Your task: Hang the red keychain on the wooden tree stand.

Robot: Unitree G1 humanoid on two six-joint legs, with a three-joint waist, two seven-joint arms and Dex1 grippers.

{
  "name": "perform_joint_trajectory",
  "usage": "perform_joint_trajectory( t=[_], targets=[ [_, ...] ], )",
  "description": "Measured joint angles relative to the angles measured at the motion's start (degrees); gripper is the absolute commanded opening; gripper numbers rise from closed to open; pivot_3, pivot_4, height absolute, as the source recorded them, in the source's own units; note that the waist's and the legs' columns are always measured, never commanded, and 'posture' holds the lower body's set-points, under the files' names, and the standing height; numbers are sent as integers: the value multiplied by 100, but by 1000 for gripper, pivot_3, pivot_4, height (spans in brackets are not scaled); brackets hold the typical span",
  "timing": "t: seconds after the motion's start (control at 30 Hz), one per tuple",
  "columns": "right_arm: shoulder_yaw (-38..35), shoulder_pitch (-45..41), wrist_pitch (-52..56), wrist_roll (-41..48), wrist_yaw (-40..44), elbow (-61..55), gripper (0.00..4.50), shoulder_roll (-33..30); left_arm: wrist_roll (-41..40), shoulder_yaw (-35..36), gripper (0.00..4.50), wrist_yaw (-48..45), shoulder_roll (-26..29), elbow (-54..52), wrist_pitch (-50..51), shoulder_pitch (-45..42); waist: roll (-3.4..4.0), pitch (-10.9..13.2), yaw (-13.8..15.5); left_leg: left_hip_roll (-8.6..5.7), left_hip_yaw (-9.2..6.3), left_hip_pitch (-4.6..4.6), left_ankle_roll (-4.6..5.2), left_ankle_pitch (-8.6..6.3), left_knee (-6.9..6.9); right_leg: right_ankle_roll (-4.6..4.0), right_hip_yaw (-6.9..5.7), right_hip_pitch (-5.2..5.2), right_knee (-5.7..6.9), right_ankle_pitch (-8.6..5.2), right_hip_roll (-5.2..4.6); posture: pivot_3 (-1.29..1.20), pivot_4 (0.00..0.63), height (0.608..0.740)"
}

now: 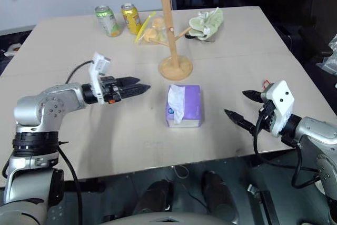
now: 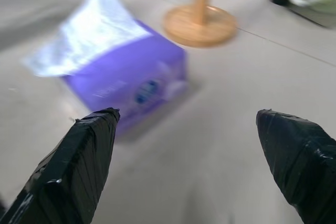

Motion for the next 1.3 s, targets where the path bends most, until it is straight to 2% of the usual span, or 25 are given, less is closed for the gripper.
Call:
perform_joint_trajectory(
  t=[0.3, 0.47, 0.63, 0.67, 1.0, 1.27, 1.3],
  targets=[
    [295, 13, 223, 397, -21, -561, 4476, -96, 607, -1032, 4500, -122, -692, 628, -738, -156, -1, 0, -16, 0, 3, 1, 0, 0, 0, 0, 7, 0, 2, 0, 2, 0, 150, 740],
    [272, 54, 272, 604, -238, -741, 4500, -94, 717, -1053, 2617, -270, -756, 840, -990, -157, -1, 0, -13, 0, 3, 1, 0, 0, 0, 0, 7, -1, 1, 0, 2, 0, 150, 740],
    [266, 192, 234, 674, -315, -890, 4500, -94, 736, -1047, 251, -343, -845, 914, -1078, -212, -1, 0, -2, 0, 4, 0, 0, 0, 2, 0, 7, 0, 1, 0, 2, 0, 150, 740],
    [266, 210, 223, 670, -328, -891, 4500, -94, 745, -1046, 16, -340, -866, 937, -1102, -230, -2, 0, -2, 0, 4, 0, 0, 0, 3, 0, 7, 0, 1, 0, 2, 0, 150, 740],
    [396, -134, 272, 908, -761, -845, 4500, 27, 642, -779, 16, -257, -940, 919, -971, -191, -1, 0, -16, 1, 3, 0, 0, 0, 1, 1, 9, 0, 2, 1, 4, 0, 150, 740],
    [650, -601, 362, 1149, -890, -822, 4500, 110, 150, 702, 16, 830, -860, 899, -454, -436, -1, 1, -33, 3, 1, 2, 0, 0, 0, 8, 7, -1, 2, 5, 6, 0, 150, 740],
    [721, -693, 363, 1174, -888, -791, 4500, 134, -22, 1251, 16, 1192, -740, 851, -340, -470, -1, 1, -36, 4, 1, 2, 0, 0, -1, 22, 7, -2, 2, 13, 7, 0, 150, 740]
  ],
)
